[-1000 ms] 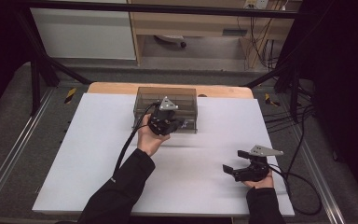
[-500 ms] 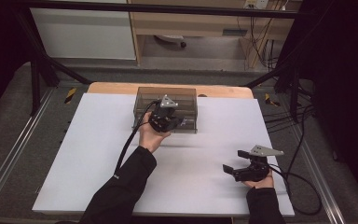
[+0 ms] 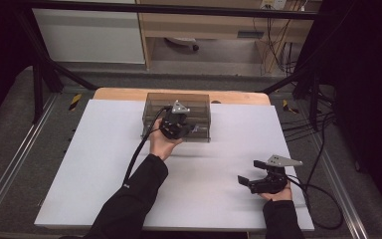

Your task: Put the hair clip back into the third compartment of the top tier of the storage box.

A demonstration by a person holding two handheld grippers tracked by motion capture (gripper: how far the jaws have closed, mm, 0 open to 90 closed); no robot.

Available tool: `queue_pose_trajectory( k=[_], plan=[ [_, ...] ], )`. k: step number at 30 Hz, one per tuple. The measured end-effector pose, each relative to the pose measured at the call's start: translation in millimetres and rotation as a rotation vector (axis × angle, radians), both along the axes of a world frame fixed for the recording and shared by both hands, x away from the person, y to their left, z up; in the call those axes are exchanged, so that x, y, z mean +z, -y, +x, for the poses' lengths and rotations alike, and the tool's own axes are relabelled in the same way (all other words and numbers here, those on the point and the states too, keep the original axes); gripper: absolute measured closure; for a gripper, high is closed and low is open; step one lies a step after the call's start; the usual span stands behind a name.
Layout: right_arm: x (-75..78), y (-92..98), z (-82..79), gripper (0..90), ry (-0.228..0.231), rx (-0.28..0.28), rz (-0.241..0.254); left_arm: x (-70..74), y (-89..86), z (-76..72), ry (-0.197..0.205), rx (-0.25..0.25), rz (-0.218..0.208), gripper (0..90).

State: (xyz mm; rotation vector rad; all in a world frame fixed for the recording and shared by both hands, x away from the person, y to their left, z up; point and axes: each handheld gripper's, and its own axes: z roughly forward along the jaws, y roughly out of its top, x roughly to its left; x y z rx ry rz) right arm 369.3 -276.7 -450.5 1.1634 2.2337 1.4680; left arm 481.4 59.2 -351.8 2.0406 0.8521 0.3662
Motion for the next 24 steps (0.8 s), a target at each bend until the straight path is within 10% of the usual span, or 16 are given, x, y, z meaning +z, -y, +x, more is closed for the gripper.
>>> queue_pose_trajectory(
  k=[24],
  plan=[
    [0.1, 0.4, 0.1, 0.2, 0.004, 0.001, 0.000, -16.6, 7.6, 1.6, -0.028, -0.018, 0.000, 89.7]
  ],
)
